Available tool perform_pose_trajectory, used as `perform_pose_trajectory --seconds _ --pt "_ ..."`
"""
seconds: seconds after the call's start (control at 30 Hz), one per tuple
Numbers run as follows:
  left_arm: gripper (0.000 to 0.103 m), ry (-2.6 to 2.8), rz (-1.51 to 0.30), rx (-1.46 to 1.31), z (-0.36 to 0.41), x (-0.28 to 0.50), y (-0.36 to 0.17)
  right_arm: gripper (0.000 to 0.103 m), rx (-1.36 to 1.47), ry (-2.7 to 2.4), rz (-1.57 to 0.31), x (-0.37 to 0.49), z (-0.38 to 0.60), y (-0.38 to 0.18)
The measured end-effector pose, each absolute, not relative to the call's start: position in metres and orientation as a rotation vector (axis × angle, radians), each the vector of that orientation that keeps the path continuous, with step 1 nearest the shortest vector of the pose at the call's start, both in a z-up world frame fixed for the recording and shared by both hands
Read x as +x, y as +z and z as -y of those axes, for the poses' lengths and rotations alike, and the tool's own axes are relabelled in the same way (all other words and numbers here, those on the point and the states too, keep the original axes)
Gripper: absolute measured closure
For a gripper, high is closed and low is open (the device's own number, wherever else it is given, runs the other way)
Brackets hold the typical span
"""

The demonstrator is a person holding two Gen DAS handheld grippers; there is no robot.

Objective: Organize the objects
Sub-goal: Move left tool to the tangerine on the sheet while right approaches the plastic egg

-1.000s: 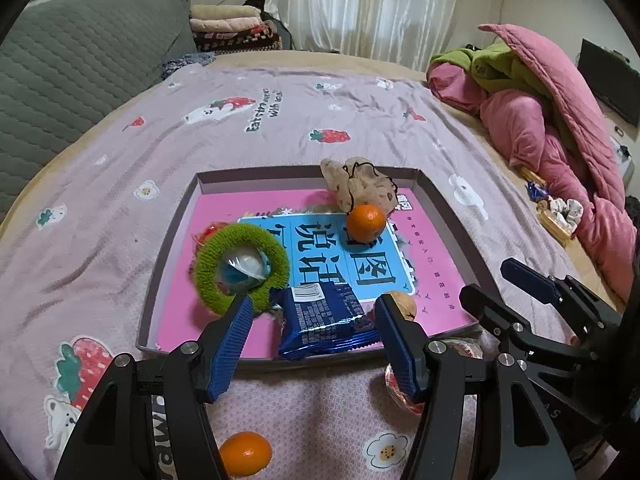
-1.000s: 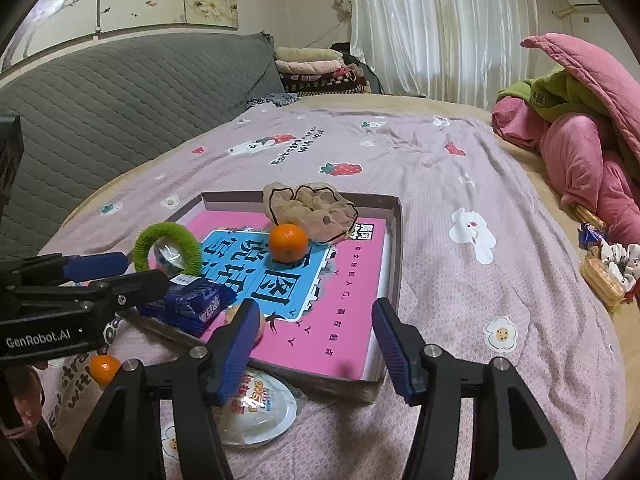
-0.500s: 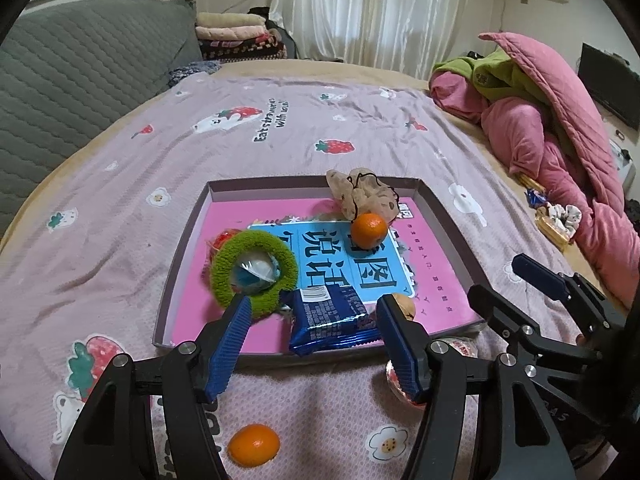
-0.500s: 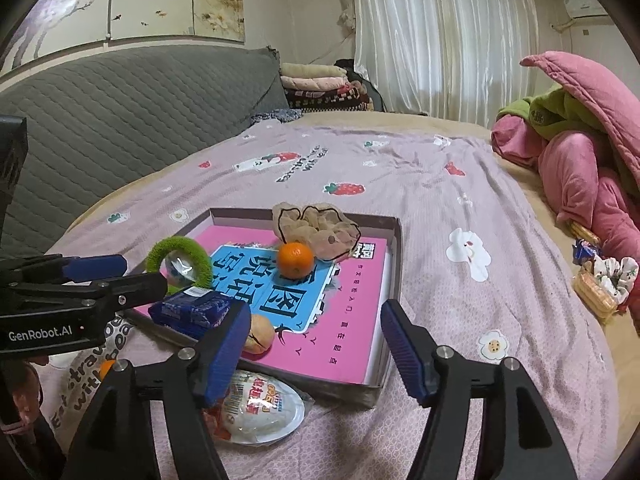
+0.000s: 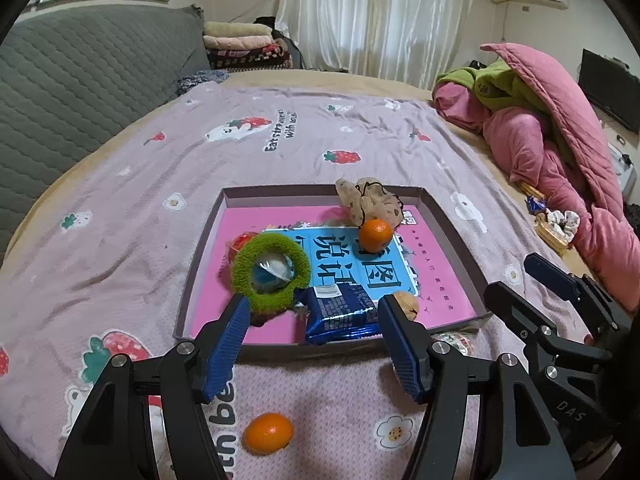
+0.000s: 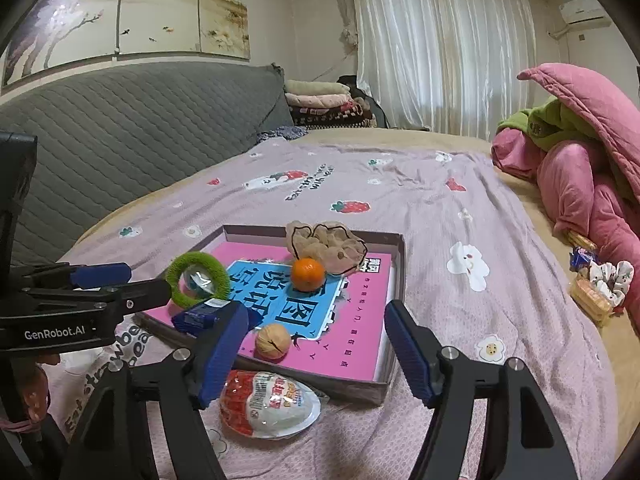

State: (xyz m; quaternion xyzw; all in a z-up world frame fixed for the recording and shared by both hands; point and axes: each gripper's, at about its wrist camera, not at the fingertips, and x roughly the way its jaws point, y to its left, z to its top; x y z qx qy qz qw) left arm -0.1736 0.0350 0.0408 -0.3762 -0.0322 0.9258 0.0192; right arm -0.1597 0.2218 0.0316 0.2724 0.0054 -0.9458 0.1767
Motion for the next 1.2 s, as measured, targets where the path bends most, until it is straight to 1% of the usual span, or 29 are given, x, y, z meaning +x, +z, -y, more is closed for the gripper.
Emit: perform_pose_trajectory --seconds 0.3,0.63,0.8,1.2 --pt "0.035 2.890 0.075 -1.146 -0.035 -0.157 0.049 0.032 0.730 -2.684 0.002 -0.147 -0.223 0.035" --pt "0.035 2.887 0.063 -1.149 -0.029 -0.140 0.051 0.031 0.774 -2.673 -0.010 -0.137 -0.215 0.024" --pt "0.035 2.883 0.053 -1.171 -0.024 -0.132 0.043 0.031 0.800 -2.664 -0.045 -0.132 -0.207 0.015" --pt "0.035 2.852 0.020 -1.280 -0.013 -0.116 0.004 0.031 0.878 -2.634 -0.093 -0.122 -0.199 -0.004"
